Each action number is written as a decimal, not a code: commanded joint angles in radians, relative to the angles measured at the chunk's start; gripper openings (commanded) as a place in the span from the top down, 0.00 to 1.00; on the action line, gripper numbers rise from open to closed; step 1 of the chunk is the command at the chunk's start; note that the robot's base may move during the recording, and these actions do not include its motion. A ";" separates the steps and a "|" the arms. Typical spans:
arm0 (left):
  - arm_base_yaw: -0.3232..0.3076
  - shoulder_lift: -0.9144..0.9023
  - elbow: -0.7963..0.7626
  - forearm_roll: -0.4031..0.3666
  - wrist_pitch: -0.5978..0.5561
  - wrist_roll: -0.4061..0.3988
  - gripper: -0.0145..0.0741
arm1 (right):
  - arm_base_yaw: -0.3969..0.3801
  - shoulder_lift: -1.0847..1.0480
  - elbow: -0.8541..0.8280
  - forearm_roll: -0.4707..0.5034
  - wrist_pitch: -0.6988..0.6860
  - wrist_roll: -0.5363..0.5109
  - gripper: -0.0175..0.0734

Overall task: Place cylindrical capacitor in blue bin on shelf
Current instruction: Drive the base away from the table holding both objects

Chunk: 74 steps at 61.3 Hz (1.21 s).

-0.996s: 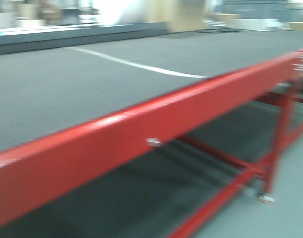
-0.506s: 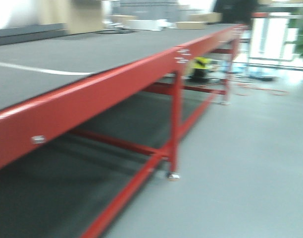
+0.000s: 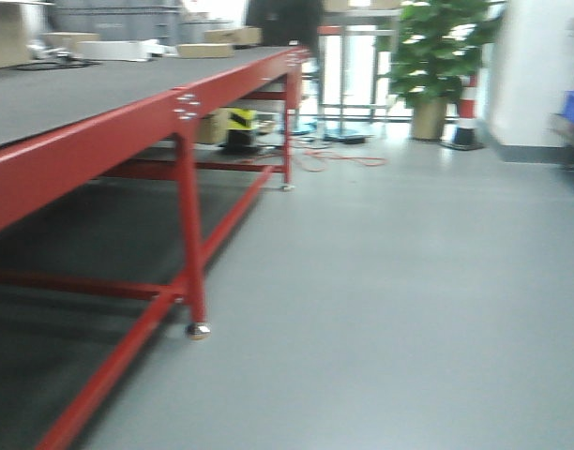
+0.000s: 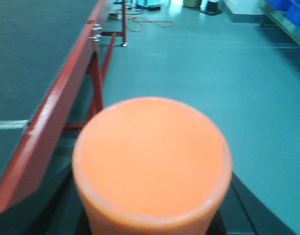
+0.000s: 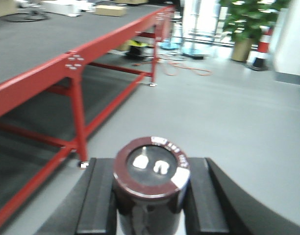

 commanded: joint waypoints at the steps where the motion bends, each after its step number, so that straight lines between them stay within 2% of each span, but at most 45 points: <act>1: -0.005 -0.010 -0.009 -0.004 -0.021 0.000 0.96 | 0.000 -0.006 0.001 -0.007 -0.027 -0.001 0.99; 74: -0.005 -0.010 -0.009 -0.004 -0.021 0.000 0.96 | 0.000 -0.006 0.001 -0.007 -0.029 -0.001 0.99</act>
